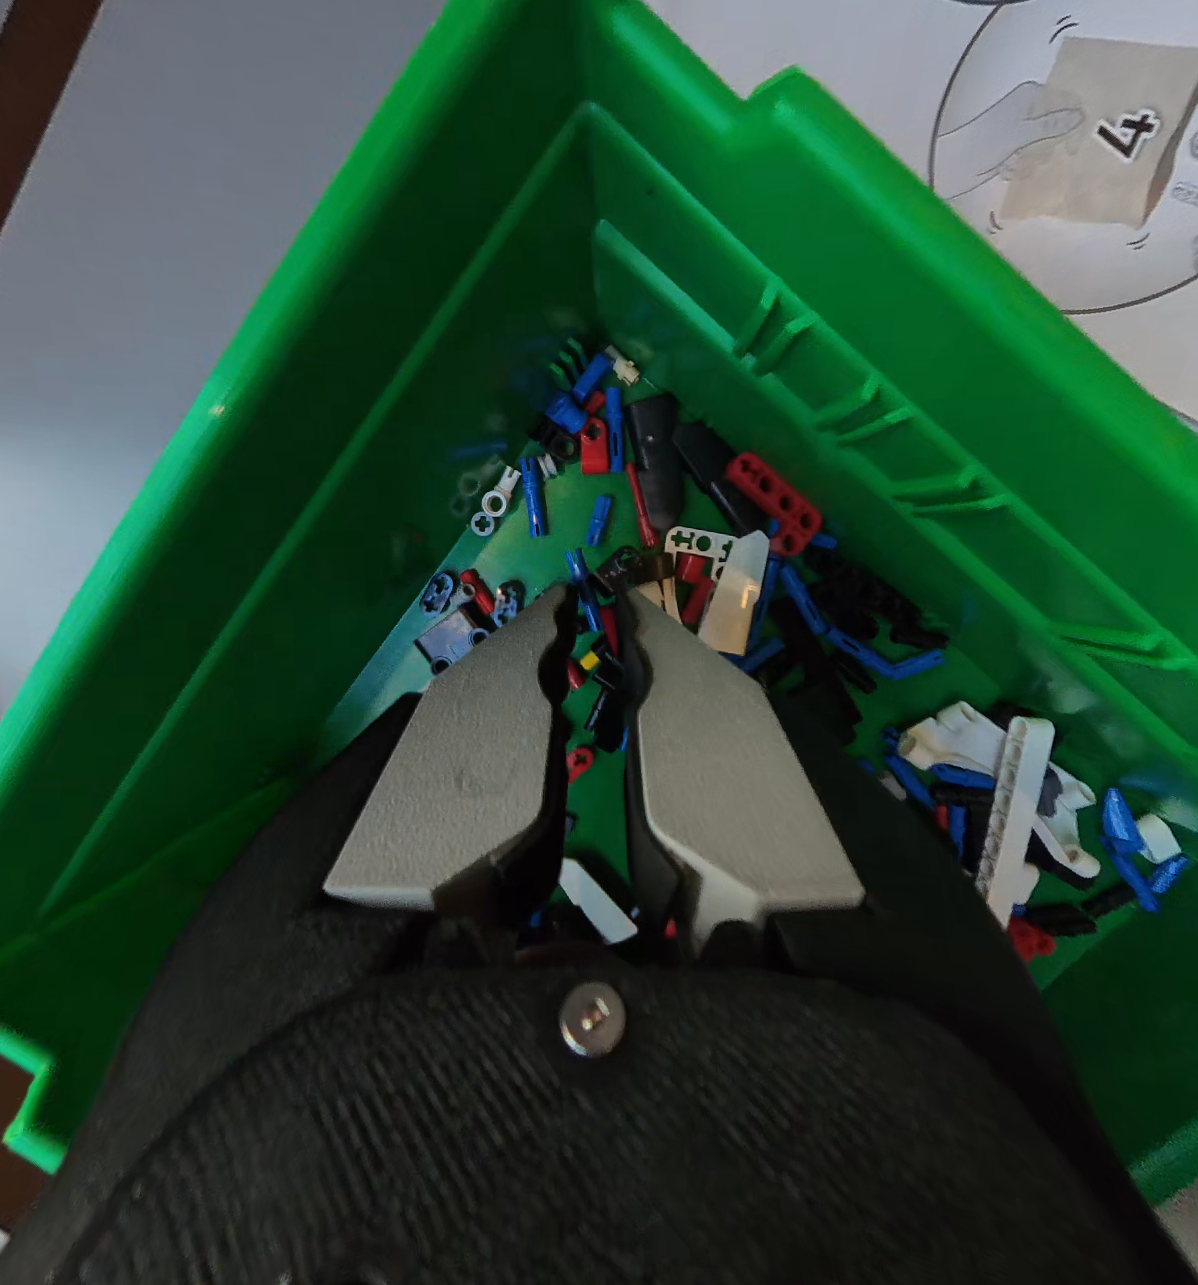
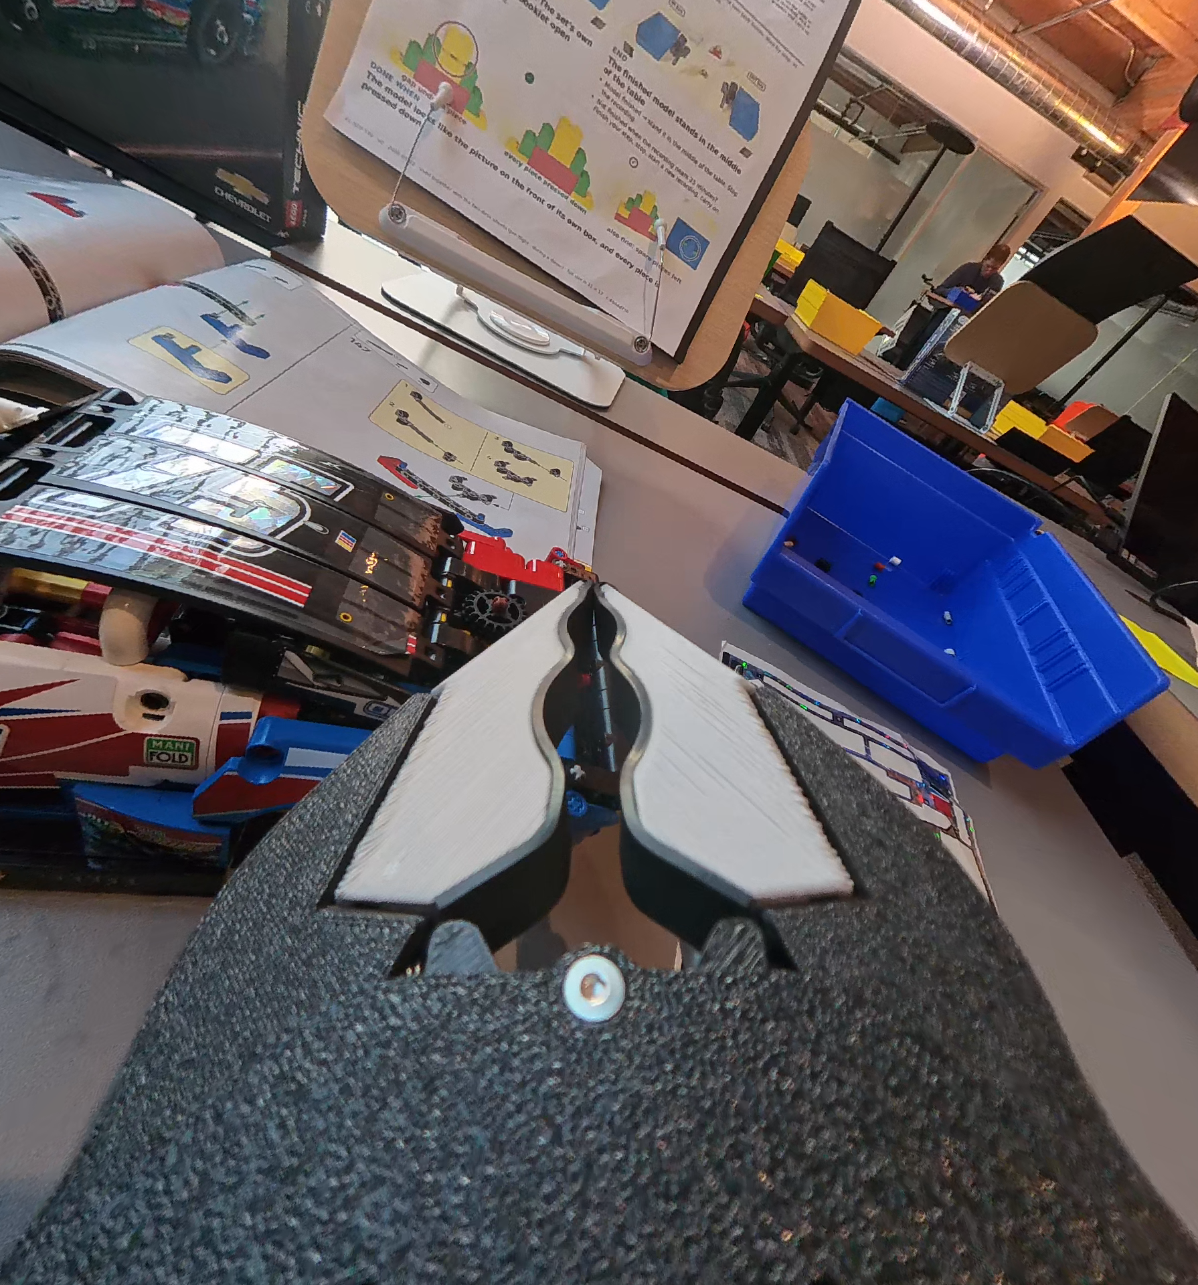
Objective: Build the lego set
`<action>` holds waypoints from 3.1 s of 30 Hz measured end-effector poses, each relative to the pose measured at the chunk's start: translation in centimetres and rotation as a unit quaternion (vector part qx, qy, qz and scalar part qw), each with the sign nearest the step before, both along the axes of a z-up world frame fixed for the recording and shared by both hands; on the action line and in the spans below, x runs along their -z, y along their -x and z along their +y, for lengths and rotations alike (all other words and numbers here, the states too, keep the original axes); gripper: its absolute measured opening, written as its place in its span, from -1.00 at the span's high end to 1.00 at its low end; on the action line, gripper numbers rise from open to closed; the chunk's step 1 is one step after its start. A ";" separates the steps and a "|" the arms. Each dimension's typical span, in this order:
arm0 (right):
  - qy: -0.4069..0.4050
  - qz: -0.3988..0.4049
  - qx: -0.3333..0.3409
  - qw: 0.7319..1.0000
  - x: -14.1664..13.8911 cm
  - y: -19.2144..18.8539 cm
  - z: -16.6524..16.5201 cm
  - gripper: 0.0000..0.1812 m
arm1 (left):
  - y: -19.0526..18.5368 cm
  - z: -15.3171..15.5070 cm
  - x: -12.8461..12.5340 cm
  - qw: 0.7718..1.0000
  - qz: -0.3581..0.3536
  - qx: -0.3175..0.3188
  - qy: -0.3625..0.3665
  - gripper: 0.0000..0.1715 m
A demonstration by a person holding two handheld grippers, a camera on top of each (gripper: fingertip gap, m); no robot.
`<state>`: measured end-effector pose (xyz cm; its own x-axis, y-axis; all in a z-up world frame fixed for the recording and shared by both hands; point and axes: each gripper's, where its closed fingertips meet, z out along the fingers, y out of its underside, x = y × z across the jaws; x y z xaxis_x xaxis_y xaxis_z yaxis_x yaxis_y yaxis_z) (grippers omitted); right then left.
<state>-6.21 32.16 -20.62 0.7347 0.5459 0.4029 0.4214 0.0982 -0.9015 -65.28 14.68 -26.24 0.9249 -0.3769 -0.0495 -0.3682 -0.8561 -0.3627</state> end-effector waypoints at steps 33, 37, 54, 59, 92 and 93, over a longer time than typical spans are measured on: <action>0.000 0.011 -0.010 1.000 -0.2 0.1 -0.2 1.00 | 0.0 0.4 1.5 0.995 -0.032 -0.084 0.036 0.82; 0.000 0.013 -0.011 1.000 -0.3 0.1 -0.2 1.00 | 0.1 0.5 1.6 0.996 -0.026 -0.081 0.037 0.82; -0.003 0.023 -0.016 1.000 -0.5 0.0 -0.4 1.00 | 0.6 0.2 0.2 0.997 -0.016 -0.076 0.018 0.85; -0.003 0.021 -0.017 1.000 -0.5 0.1 -0.4 1.00 | 0.2 0.4 -2.7 0.996 0.003 -0.081 -0.030 0.85; -0.006 0.114 -0.074 0.991 -2.7 0.2 -1.9 1.00 | -31.8 0.7 -0.6 0.961 -0.043 0.271 0.019 0.73; -0.006 0.112 -0.072 0.991 -2.7 0.2 -1.9 1.00 | -31.2 0.8 -1.4 0.964 -0.049 0.263 0.003 0.75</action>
